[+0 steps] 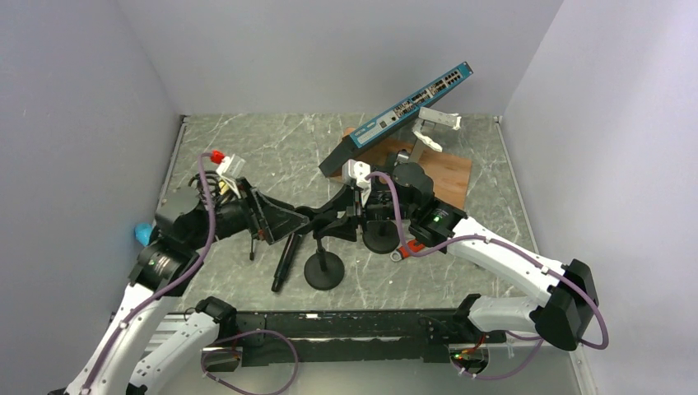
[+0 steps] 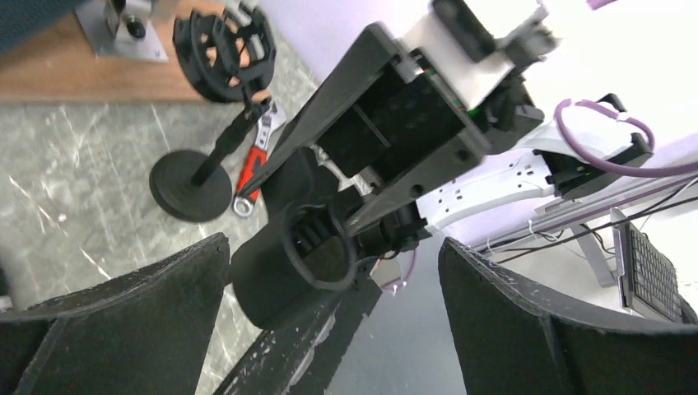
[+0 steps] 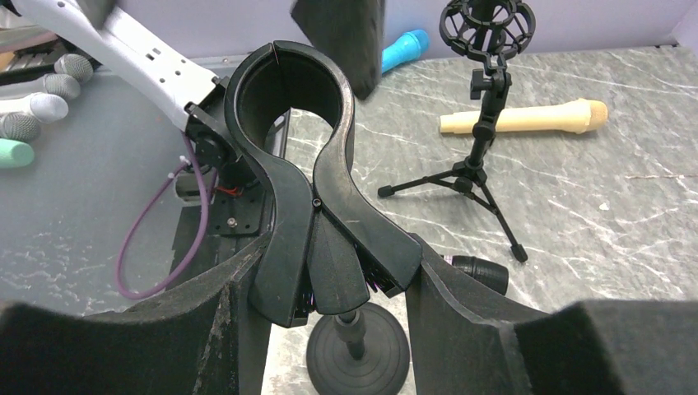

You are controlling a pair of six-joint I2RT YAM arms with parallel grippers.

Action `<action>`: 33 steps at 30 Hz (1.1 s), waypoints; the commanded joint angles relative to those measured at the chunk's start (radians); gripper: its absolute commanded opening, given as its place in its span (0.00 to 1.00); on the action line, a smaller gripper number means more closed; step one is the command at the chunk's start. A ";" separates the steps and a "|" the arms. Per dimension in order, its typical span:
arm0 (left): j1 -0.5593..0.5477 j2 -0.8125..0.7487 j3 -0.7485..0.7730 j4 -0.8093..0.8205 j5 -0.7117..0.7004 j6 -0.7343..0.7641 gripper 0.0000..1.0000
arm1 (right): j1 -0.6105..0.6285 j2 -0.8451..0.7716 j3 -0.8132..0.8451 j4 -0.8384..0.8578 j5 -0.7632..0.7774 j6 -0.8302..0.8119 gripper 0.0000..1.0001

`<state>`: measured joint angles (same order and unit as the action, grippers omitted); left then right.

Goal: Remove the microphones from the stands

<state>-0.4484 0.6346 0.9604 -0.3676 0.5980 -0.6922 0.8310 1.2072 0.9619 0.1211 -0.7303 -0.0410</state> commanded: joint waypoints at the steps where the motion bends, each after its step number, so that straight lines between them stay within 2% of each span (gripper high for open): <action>1: -0.002 0.016 -0.034 0.068 0.060 -0.041 0.99 | -0.003 0.018 0.014 -0.023 0.019 -0.004 0.00; 5: -0.005 0.033 -0.037 0.019 0.032 -0.013 0.99 | -0.003 0.022 0.020 -0.027 0.019 -0.007 0.00; 9: -0.009 0.035 -0.078 0.044 0.017 -0.028 0.96 | -0.002 0.025 0.023 -0.023 0.019 -0.007 0.00; 14: -0.011 0.064 -0.150 0.081 0.008 -0.049 0.76 | -0.002 0.042 0.031 -0.023 0.026 0.002 0.00; 16: -0.013 0.066 -0.186 0.086 -0.027 -0.046 0.63 | -0.002 0.051 0.036 -0.036 0.035 0.002 0.00; 18: -0.014 0.064 -0.222 0.076 -0.059 -0.035 0.53 | -0.003 0.057 0.038 -0.049 0.053 -0.001 0.05; 22: -0.015 0.058 -0.320 0.071 -0.080 -0.029 0.34 | -0.002 0.050 0.008 -0.051 0.099 0.004 0.06; 27: -0.016 0.040 -0.437 0.104 -0.093 -0.049 0.25 | -0.003 0.043 -0.086 0.039 0.108 0.070 0.06; 33: -0.023 0.039 -0.523 0.127 -0.114 -0.050 0.22 | -0.001 0.080 -0.168 0.105 0.130 0.126 0.07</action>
<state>-0.4694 0.6373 0.5377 -0.0532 0.5858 -0.8120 0.8268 1.2602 0.8288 0.1886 -0.6537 -0.0048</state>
